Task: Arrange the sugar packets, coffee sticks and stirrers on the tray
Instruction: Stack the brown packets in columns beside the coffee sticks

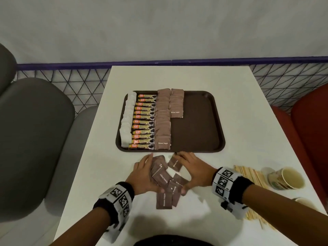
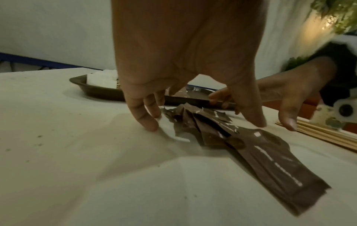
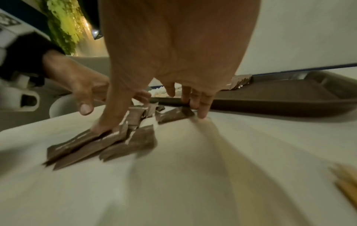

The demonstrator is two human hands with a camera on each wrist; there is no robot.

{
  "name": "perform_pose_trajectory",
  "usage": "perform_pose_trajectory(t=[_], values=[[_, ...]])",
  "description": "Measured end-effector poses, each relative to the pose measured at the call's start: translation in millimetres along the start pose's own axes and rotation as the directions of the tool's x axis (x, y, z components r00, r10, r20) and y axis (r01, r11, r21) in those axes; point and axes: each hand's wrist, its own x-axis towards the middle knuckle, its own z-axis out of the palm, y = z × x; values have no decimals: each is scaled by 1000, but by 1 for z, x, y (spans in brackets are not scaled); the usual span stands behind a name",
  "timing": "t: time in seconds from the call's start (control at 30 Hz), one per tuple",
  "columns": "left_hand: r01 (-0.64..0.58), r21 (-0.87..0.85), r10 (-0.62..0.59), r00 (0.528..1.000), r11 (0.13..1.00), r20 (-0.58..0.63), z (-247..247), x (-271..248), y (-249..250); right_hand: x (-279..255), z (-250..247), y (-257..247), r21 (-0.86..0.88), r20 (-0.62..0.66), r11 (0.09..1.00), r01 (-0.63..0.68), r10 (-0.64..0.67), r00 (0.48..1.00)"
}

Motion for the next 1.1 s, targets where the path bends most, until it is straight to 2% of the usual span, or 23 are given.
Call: perform_pose_trajectory(t=[0.13, 0.2, 0.3, 0.43, 0.6, 0.67, 0.8, 0.9, 1.0, 1.1], values=[[-48, 304, 60, 998, 951, -28, 18, 0, 1, 0, 12, -8, -270, 50, 963, -15, 30, 998], [-58, 340, 83, 995, 939, -58, 20, -2, 2, 2, 14, -10, -278, 38, 960, -8, 19, 999], [-47, 179, 70, 990, 983, -123, 20, 0, 4, 5, 16, -10, -84, 5, 996, 5, -5, 1000], [-24, -45, 18, 992, 999, -126, 24, 4, 6, 7, 17, -18, 112, -8, 993, 33, -32, 999], [-11, -115, -3, 993, 993, -122, 24, 7, 7, 3, 19, -16, 214, -77, 975, 61, -45, 996], [-4, -110, -10, 992, 994, -126, 24, 9, 5, -4, 18, -13, 246, -107, 969, -16, 44, 993], [14, -73, -23, 993, 997, -117, 29, 9, 8, -9, 19, -16, 363, -26, 897, -251, 279, 960], [-5, -58, -2, 992, 998, -123, 32, 11, 14, 4, 21, -30, 438, 26, 851, -290, 310, 950], [-34, -76, 24, 991, 996, -132, 35, 12, 20, 20, 16, -42, 410, 45, 847, -338, 352, 935], [-24, -170, -3, 988, 985, -156, 38, 13, 17, 30, 11, -47, 374, 51, 840, -392, 404, 914]])
